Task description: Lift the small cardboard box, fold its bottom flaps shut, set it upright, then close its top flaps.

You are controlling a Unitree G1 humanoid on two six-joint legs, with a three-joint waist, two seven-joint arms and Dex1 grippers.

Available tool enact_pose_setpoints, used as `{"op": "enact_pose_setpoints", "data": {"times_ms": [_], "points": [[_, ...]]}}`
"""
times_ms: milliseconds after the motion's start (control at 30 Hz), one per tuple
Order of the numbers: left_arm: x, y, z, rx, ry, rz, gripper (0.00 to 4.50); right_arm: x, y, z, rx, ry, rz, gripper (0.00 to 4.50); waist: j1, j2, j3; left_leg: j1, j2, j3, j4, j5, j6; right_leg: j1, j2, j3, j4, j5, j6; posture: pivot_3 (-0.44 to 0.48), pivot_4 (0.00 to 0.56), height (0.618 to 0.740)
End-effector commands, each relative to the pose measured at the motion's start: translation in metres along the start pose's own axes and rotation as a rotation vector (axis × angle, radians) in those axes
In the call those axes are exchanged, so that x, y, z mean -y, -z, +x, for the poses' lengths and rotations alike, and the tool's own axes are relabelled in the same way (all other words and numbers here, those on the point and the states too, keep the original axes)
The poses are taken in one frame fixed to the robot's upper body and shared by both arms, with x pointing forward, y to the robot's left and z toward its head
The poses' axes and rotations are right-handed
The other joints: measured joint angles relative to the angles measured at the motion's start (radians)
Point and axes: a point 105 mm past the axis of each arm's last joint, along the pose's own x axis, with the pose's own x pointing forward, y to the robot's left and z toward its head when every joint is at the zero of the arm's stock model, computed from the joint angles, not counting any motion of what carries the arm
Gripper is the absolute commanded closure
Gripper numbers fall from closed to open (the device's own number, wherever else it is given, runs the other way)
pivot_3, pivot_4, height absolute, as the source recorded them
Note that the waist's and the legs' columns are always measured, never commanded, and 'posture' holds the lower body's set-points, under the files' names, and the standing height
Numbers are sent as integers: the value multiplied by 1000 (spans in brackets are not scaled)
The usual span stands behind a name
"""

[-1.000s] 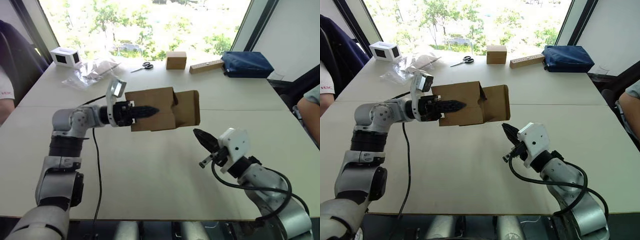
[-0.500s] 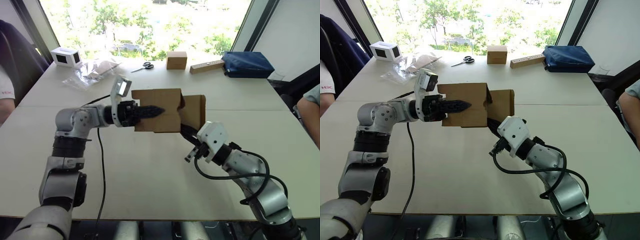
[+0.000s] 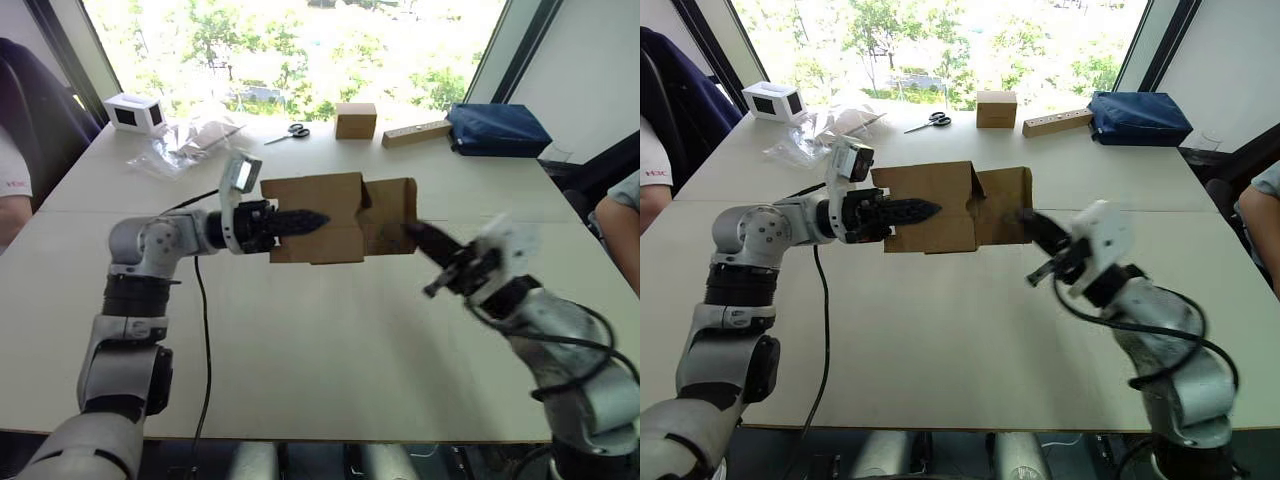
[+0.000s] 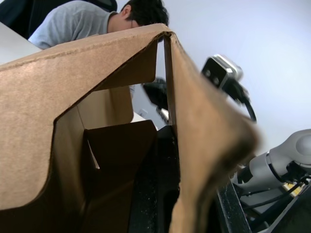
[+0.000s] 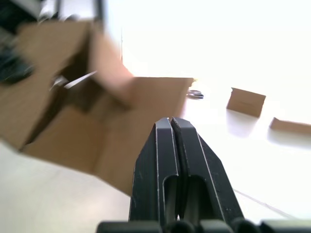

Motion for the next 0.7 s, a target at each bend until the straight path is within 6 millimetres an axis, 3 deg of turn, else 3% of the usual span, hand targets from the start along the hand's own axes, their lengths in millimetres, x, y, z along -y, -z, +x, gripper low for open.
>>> {"op": "enact_pose_setpoints", "data": {"times_ms": [33,67,267,333,400,467,567,700], "points": [[13,-11,0,14,39,37,4500,9,-7,-12,36,28,126,4011,-1,0,0,0,0,0,0,0,0,0,0,0,0,0,0,0,150,740],[14,-11,1,15,45,37,4500,12,-5,-13,32,31,164,3853,-2,0,0,0,0,0,0,0,0,0,0,0,0,0,0,0,150,740],[19,-15,8,14,74,45,4500,33,14,3,66,75,360,1468,-5,0,0,1,0,0,0,0,0,0,1,0,0,0,0,0,150,740],[21,-16,10,14,86,48,4500,30,17,10,76,31,440,602,-4,1,0,1,0,0,0,0,0,0,1,0,0,0,0,0,150,740],[23,-17,11,15,92,48,4500,28,19,14,78,4,488,23,-2,1,0,1,0,0,-1,0,0,0,1,0,0,0,0,0,150,740],[23,-17,11,15,95,49,4500,23,21,18,89,-41,565,23,-2,1,0,0,0,0,-1,0,0,-1,1,0,0,0,0,0,150,740],[24,-17,12,20,98,54,4500,14,9,24,226,-179,863,23,-4,1,1,0,0,0,-1,0,0,-1,0,0,-1,1,1,0,150,740],[23,-18,14,36,91,60,4500,-28,-5,33,271,-336,1009,23,-4,2,1,0,1,0,-1,0,0,-1,1,0,0,1,2,0,150,740]]}}
